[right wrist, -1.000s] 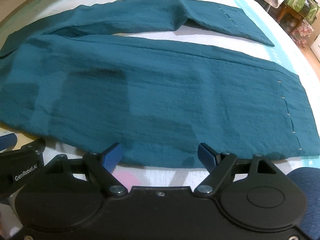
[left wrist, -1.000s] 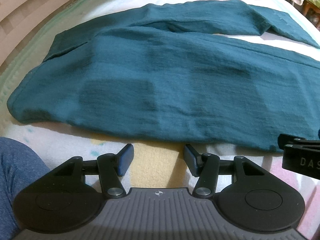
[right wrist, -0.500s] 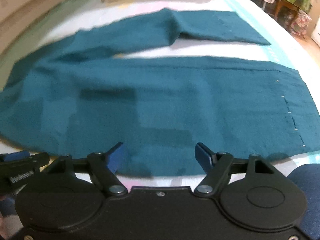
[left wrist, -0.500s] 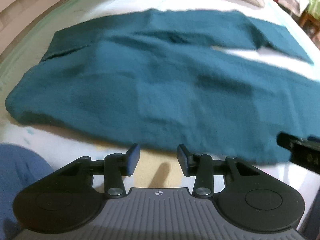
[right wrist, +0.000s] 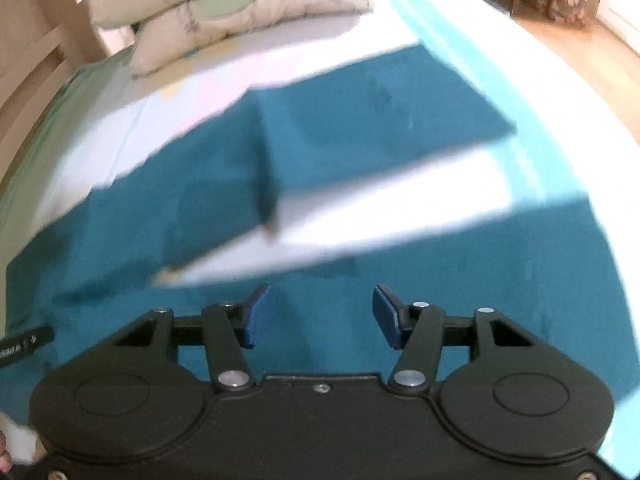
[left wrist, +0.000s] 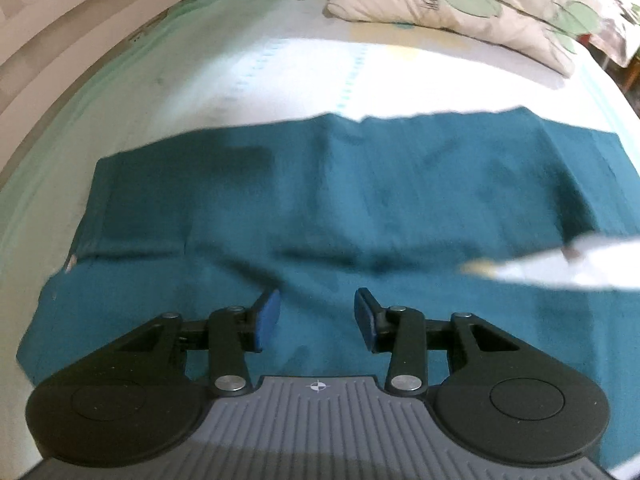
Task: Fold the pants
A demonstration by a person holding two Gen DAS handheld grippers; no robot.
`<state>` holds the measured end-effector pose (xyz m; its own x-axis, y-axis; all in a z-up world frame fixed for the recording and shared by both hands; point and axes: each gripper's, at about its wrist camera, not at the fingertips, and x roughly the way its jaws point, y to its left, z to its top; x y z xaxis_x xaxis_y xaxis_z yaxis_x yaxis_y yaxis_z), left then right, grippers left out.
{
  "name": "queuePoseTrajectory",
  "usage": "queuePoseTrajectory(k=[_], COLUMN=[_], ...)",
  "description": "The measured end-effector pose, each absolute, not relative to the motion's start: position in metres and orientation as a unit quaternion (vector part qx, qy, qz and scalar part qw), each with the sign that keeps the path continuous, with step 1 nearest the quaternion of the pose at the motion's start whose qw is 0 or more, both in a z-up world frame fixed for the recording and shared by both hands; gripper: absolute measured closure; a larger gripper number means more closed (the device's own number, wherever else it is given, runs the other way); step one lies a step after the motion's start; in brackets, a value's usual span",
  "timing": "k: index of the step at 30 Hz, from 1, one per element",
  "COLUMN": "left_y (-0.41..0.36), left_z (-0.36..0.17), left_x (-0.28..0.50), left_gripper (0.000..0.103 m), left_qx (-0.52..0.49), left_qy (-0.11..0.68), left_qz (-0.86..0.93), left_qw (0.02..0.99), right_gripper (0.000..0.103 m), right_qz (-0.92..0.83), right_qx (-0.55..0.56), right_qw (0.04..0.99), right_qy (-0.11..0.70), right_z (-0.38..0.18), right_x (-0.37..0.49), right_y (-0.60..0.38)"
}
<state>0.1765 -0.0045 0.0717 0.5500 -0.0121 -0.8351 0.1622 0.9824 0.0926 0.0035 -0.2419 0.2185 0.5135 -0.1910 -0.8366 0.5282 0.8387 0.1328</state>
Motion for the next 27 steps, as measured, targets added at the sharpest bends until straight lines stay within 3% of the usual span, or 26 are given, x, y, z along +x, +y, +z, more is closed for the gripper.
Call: queuePoseTrajectory(k=[10, 17, 25, 27], left_y=[-0.01, -0.009, -0.001, 0.0], left_z=[0.029, 0.004, 0.002, 0.002], left_x=[0.237, 0.228, 0.23, 0.234], left_gripper=[0.062, 0.062, 0.062, 0.062], left_qx=[0.097, 0.134, 0.109, 0.108], left_qy=[0.505, 0.485, 0.503, 0.507], left_qz=[-0.035, -0.054, -0.062, -0.065], left_qw=[0.857, 0.863, 0.855, 0.853], right_gripper=[0.042, 0.042, 0.042, 0.049], right_qz=[-0.256, -0.298, -0.352, -0.356], right_qx=[0.235, 0.283, 0.334, 0.333], right_qw=[0.821, 0.797, 0.746, 0.738], right_qy=[0.453, 0.442, 0.456, 0.467], right_z=[0.213, 0.19, 0.145, 0.137], right_x=[0.14, 0.216, 0.267, 0.268], right_y=[-0.323, -0.366, -0.397, -0.4])
